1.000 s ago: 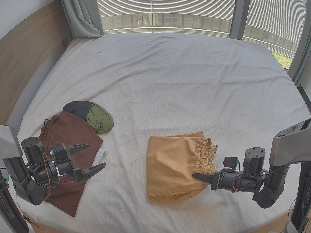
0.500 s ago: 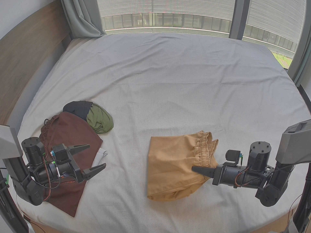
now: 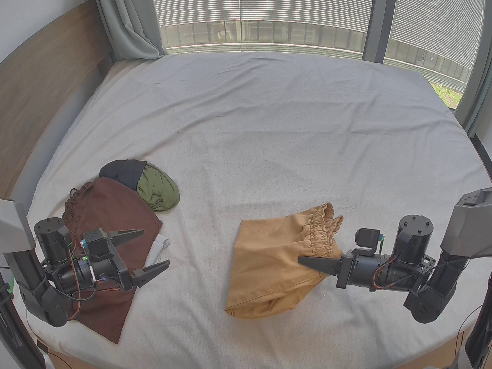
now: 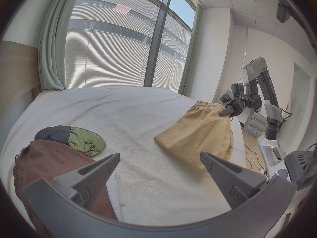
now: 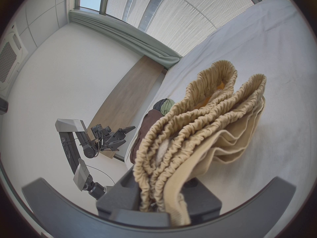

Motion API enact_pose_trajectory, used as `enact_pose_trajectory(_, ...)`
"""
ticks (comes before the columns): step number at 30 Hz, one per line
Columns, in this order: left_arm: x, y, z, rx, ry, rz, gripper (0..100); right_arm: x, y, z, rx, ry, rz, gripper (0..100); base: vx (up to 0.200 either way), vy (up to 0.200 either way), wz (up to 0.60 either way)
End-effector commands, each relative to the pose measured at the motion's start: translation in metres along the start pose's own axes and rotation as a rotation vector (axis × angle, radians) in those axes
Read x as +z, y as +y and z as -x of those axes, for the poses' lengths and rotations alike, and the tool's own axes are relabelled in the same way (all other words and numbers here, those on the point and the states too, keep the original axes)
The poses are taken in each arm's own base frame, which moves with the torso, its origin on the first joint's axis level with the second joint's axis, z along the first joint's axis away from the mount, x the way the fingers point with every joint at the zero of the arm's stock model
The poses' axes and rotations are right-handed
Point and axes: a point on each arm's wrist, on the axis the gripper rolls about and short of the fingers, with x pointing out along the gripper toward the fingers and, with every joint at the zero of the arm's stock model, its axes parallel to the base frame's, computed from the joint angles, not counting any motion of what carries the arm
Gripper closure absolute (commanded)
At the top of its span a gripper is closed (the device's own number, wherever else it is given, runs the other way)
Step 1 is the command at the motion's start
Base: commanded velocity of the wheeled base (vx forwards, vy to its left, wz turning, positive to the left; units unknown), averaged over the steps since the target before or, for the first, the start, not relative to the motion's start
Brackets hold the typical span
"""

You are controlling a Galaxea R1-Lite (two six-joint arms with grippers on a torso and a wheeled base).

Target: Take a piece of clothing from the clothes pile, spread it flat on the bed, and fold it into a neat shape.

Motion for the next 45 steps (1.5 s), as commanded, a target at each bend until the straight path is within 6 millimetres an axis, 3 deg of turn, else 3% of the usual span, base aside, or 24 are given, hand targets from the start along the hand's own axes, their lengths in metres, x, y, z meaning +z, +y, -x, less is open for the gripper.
enact_pose_trajectory(1,0.001,0.000,0.000,0.000,-0.002,-0.001,0,0.004,0.002,-0.003,0.014,-0.013,0.013,100,0.000,0.000,0.00)
enact_pose_trajectory(18,0.000,-0.001,0.001,-0.001,0.002,0.001,0,0.022,0.004,-0.012,0.083,-0.050,0.047,100,0.000,0.000,0.00)
enact_pose_trajectory(39,-0.001,-0.004,0.000,-0.010,0.008,0.006,0,0.068,0.010,-0.036,0.202,-0.157,0.072,100,0.000,0.000,0.00)
enact_pose_trajectory(45,-0.002,-0.004,0.001,-0.009,0.011,0.008,0,0.082,-0.003,-0.048,0.219,-0.186,0.070,100,0.000,0.000,0.00)
